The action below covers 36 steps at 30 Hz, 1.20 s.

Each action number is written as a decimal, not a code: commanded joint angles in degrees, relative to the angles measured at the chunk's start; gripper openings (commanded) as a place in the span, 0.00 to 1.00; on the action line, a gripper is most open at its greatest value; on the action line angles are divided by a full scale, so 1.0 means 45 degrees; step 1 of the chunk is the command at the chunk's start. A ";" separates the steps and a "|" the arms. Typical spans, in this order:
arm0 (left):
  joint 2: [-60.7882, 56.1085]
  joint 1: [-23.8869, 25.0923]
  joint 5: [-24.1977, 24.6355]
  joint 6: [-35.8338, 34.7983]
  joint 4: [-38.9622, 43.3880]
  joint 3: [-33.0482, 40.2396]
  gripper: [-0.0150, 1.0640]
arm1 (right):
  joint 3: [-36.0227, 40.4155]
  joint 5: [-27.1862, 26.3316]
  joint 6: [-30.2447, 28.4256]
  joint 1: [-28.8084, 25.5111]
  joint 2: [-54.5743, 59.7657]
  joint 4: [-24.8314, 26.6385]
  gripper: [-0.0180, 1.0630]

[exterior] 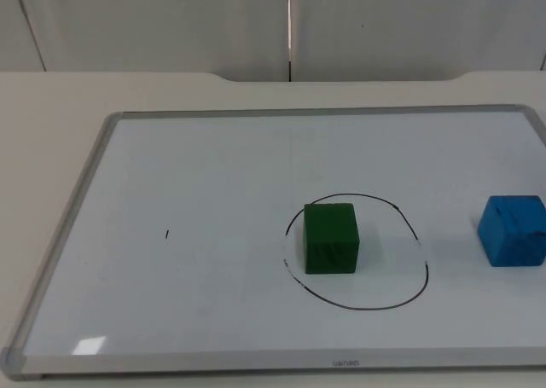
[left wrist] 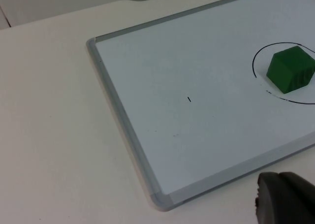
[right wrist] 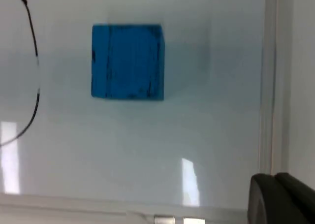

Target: Push the two cubes into the marked area.

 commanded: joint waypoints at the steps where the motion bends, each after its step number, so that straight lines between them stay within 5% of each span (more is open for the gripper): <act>1: -0.0050 0.0036 -0.0129 0.0017 0.0000 0.0067 0.01 | -0.0657 0.0093 0.0000 -0.0054 0.0694 0.0068 0.01; 13: -0.0050 0.0036 -0.0129 0.0017 0.0000 0.0067 0.01 | -0.3362 0.1469 0.0095 -0.0054 0.4181 0.0068 0.01; 36: -0.0050 0.0036 -0.0129 0.0017 0.0000 0.0067 0.01 | -0.3380 -0.0285 0.0095 -0.0054 0.5584 0.0397 0.01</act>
